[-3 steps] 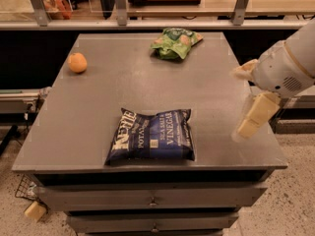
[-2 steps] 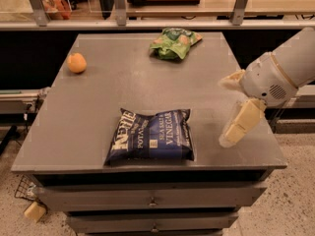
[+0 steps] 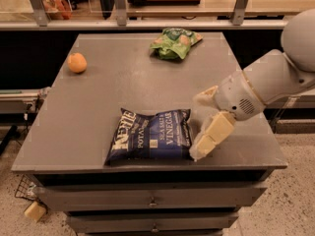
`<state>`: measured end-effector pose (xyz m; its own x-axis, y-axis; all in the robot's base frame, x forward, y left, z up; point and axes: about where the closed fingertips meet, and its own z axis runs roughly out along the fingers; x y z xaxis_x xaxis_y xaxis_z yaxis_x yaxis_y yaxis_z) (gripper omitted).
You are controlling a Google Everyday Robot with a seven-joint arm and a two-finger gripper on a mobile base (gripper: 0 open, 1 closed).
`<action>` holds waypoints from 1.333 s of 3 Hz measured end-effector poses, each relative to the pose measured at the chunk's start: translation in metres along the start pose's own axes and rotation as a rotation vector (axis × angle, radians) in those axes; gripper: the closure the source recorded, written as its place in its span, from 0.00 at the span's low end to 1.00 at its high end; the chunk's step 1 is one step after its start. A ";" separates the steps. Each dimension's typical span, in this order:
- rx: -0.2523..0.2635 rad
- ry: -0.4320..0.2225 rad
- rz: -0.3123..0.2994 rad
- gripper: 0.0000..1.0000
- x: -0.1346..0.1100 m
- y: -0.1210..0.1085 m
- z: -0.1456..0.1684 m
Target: Move blue chip bag near green rice chip bag
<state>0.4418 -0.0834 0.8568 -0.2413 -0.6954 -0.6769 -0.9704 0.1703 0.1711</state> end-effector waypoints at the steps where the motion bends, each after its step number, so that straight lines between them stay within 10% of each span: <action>1: -0.013 -0.027 0.013 0.17 -0.006 0.002 0.021; 4: 0.083 -0.048 0.075 0.87 -0.005 -0.010 0.003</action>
Offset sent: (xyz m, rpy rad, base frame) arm 0.0142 0.0192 -0.0125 0.0581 0.0001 -0.0870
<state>0.4526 -0.0796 0.8561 -0.3115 -0.6443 -0.6985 -0.9460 0.2794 0.1642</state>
